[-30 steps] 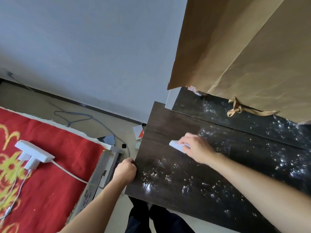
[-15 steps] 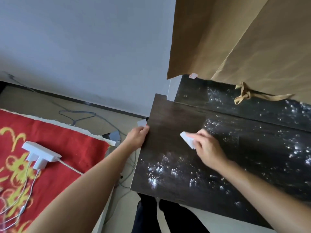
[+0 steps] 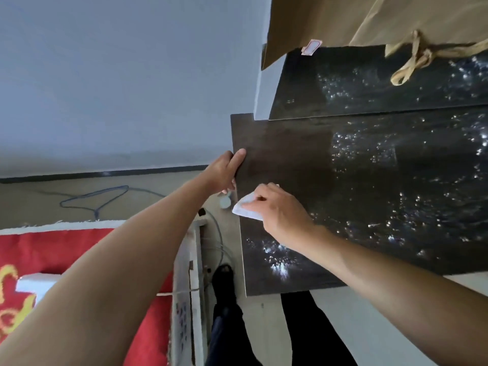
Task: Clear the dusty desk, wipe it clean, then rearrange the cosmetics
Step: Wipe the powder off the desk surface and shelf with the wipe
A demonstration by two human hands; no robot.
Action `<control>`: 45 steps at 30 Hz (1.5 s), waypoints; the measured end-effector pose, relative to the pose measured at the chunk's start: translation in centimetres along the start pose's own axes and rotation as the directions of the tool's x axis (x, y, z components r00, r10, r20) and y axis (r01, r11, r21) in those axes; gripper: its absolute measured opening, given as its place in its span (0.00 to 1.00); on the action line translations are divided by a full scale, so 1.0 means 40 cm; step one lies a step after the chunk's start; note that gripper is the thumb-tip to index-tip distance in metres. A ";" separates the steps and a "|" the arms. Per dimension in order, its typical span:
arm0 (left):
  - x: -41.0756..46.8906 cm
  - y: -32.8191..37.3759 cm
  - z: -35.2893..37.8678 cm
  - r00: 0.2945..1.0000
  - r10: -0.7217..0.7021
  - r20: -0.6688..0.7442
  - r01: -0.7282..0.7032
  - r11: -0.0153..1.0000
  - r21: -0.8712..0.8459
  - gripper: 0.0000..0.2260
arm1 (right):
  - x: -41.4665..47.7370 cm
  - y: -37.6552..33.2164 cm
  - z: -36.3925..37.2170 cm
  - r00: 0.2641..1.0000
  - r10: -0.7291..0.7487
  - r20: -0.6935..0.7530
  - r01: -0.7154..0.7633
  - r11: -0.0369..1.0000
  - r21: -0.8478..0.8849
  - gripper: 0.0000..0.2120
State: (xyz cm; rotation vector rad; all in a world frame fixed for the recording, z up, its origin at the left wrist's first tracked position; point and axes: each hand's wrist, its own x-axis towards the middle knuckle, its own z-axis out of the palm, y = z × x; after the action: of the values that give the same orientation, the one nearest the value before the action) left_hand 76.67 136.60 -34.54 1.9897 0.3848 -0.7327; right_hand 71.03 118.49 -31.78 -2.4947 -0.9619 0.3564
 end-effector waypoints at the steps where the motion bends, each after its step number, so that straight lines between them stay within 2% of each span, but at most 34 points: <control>1: 0.000 -0.004 -0.006 1.000 0.012 0.026 -0.012 1.000 0.003 0.28 | -0.032 -0.019 0.021 1.000 0.001 -0.003 -0.001 1.000 0.011 0.23; 4: -0.008 -0.010 -0.009 0.998 0.044 0.042 -0.046 0.998 0.035 0.28 | -0.155 -0.091 0.061 0.996 0.052 0.075 -0.059 0.994 0.091 0.23; 8: -0.020 -0.002 -0.015 0.997 0.051 0.055 -0.055 0.995 0.081 0.29 | -0.331 -0.180 0.062 0.920 0.058 0.387 -0.092 0.993 0.070 0.17; 10: -0.021 0.001 -0.021 0.996 0.060 0.067 -0.066 0.993 0.097 0.30 | -0.345 -0.195 0.029 0.929 0.109 0.353 -0.147 0.986 0.082 0.16; 13: -0.024 -0.001 -0.014 0.997 0.066 0.049 -0.070 0.994 0.082 0.30 | -0.225 -0.181 0.004 0.966 0.226 0.128 -0.231 0.972 0.027 0.22; 15: -0.026 -0.003 -0.001 0.998 0.058 0.022 -0.059 0.997 0.048 0.30 | -0.148 -0.184 0.023 0.947 0.320 0.007 -0.320 0.948 0.004 0.23; 17: -0.028 -0.003 0.013 1.000 0.018 -0.007 -0.018 1.000 0.005 0.31 | -0.178 -0.193 0.070 0.942 0.336 0.000 -0.336 0.941 0.030 0.24; 20: -0.030 0.003 0.035 0.996 -0.070 -0.050 0.066 0.995 -0.073 0.31 | -0.351 -0.224 0.108 0.960 0.259 0.109 -0.265 0.963 0.047 0.22; 22: -0.033 0.010 0.053 0.989 -0.109 -0.100 0.098 0.989 -0.111 0.31 | -0.410 -0.229 0.068 0.961 0.230 0.153 -0.239 0.970 0.045 0.20; 24: -0.038 0.020 0.072 0.975 -0.142 -0.172 0.118 0.983 -0.140 0.30 | -0.370 -0.192 0.003 0.952 0.298 0.077 -0.297 0.955 -0.017 0.19; 27: -0.036 0.027 0.095 0.952 -0.175 -0.250 0.139 0.978 -0.154 0.29 | -0.198 -0.078 -0.088 0.894 0.425 -0.142 -0.438 0.896 -0.077 0.18; 29: -0.034 0.025 0.104 0.941 -0.184 -0.284 0.143 0.977 -0.160 0.29 | -0.080 -0.005 -0.109 0.862 0.465 -0.202 -0.485 0.872 -0.063 0.16; 31: -0.031 0.021 0.111 0.928 -0.192 -0.319 0.147 0.976 -0.159 0.29 | -0.013 0.029 -0.077 0.859 0.485 -0.164 -0.495 0.869 -0.018 0.16; 33: -0.026 0.016 0.116 0.916 -0.195 -0.349 0.157 0.978 -0.135 0.29 | -0.017 0.011 -0.025 0.895 0.433 -0.109 -0.437 0.900 -0.015 0.17; 37: -0.032 0.013 0.117 0.907 -0.188 -0.377 0.165 0.982 -0.093 0.29 | -0.216 -0.084 0.037 0.962 0.272 0.032 -0.274 0.957 0.097 0.20; 39: -0.038 0.018 0.115 0.904 -0.191 -0.383 0.167 0.981 -0.096 0.30 | -0.335 -0.130 0.028 0.956 0.237 0.171 -0.258 0.960 0.113 0.19; 41: -0.043 0.023 0.114 0.900 -0.192 -0.390 0.169 0.981 -0.094 0.30 | -0.409 -0.148 -0.002 0.925 0.240 0.294 -0.265 0.963 0.045 0.15; 43: -0.047 0.028 0.114 0.899 -0.190 -0.394 0.167 0.982 -0.091 0.29 | -0.405 -0.125 -0.041 0.917 0.277 0.287 -0.287 0.958 -0.007 0.14; 45: -0.045 0.026 0.116 0.896 -0.189 -0.402 0.163 0.982 -0.096 0.29 | -0.325 -0.071 -0.082 0.932 0.345 0.116 -0.347 0.938 0.000 0.16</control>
State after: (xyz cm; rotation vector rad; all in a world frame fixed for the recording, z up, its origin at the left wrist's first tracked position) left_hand 74.29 132.12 -34.40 2.0643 0.8371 -0.3983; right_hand 61.25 110.44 -26.51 -2.6464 -0.5480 0.6217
